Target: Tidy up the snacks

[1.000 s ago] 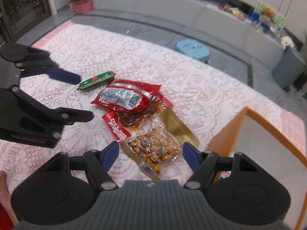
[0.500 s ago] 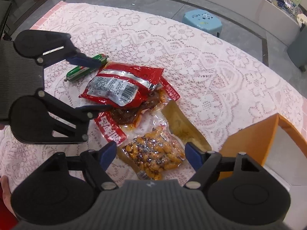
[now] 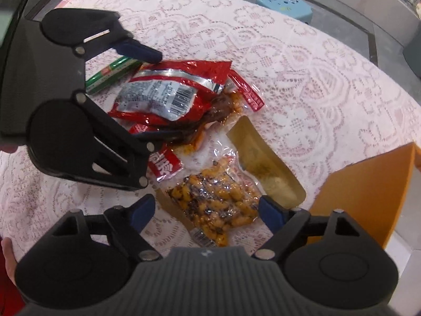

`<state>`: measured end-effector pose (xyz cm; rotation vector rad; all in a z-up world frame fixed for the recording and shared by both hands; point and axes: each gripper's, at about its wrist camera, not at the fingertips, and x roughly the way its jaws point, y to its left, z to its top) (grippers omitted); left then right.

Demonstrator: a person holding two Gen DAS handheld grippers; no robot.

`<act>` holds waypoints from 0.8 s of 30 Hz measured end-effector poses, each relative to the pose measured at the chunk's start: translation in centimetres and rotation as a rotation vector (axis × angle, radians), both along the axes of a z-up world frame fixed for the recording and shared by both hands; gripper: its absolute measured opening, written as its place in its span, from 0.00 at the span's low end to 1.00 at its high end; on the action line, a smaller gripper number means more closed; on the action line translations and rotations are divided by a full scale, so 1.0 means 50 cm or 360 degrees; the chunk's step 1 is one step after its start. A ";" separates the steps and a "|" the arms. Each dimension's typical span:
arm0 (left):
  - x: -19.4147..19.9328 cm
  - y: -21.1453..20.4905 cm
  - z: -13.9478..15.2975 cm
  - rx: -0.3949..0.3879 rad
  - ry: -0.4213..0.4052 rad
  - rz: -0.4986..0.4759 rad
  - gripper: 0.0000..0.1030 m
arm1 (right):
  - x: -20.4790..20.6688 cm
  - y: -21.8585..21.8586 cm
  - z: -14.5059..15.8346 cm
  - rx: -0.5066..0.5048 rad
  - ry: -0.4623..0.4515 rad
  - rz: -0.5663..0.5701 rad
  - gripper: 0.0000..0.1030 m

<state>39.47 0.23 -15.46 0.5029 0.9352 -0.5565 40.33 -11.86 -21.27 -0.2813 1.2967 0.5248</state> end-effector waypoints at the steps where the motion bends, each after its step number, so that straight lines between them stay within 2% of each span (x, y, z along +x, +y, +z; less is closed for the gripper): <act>1: -0.002 0.001 0.001 -0.0012 -0.0001 0.0030 0.88 | 0.002 0.000 -0.002 0.0002 0.0009 -0.0009 0.81; 3: -0.009 -0.003 0.005 0.0013 -0.0010 0.0070 0.84 | 0.004 0.002 -0.003 -0.0001 0.0012 -0.0017 0.81; 5: -0.024 -0.010 0.009 0.0059 -0.0022 0.0097 0.76 | 0.002 0.004 -0.003 -0.0025 -0.0012 -0.0028 0.73; 7: -0.043 -0.018 0.017 0.0115 -0.0047 0.0129 0.70 | -0.002 0.004 0.003 -0.0033 -0.0054 -0.0030 0.61; 8: -0.050 -0.017 0.019 0.0124 -0.0029 0.0158 0.69 | -0.005 0.002 0.006 -0.0030 -0.0065 -0.0025 0.59; 12: -0.088 0.003 0.038 0.0066 0.0023 0.0291 0.62 | -0.024 -0.009 0.011 -0.0029 -0.0071 -0.0027 0.42; 13: -0.100 0.013 0.045 0.0032 0.0031 0.0343 0.61 | -0.029 -0.012 0.014 -0.0023 -0.0070 -0.0031 0.35; 14: -0.110 0.020 0.051 0.0015 0.0032 0.0382 0.59 | -0.031 -0.015 0.015 -0.0006 -0.0044 -0.0031 0.23; 16: -0.136 0.035 0.065 -0.0005 0.0013 0.0457 0.58 | -0.044 -0.020 0.016 0.0023 -0.0007 -0.0054 0.09; 19: -0.177 0.051 0.086 -0.0038 -0.0035 0.0505 0.56 | -0.060 -0.016 0.011 0.0062 0.0060 -0.0054 0.07; 21: -0.201 0.054 0.096 -0.0019 -0.0079 0.0516 0.55 | -0.075 -0.011 0.011 0.0027 0.0040 -0.0025 0.09; 22: -0.212 0.054 0.099 0.0014 -0.0107 0.0526 0.52 | -0.078 -0.009 0.013 0.0006 0.0025 -0.0025 0.11; 23: -0.217 0.051 0.100 0.0045 -0.0120 0.0531 0.38 | -0.078 -0.011 0.017 0.0001 0.0012 -0.0058 0.12; 24: -0.222 0.051 0.099 0.0080 -0.0122 0.0552 0.37 | -0.075 -0.015 0.022 0.0009 0.0010 -0.0114 0.25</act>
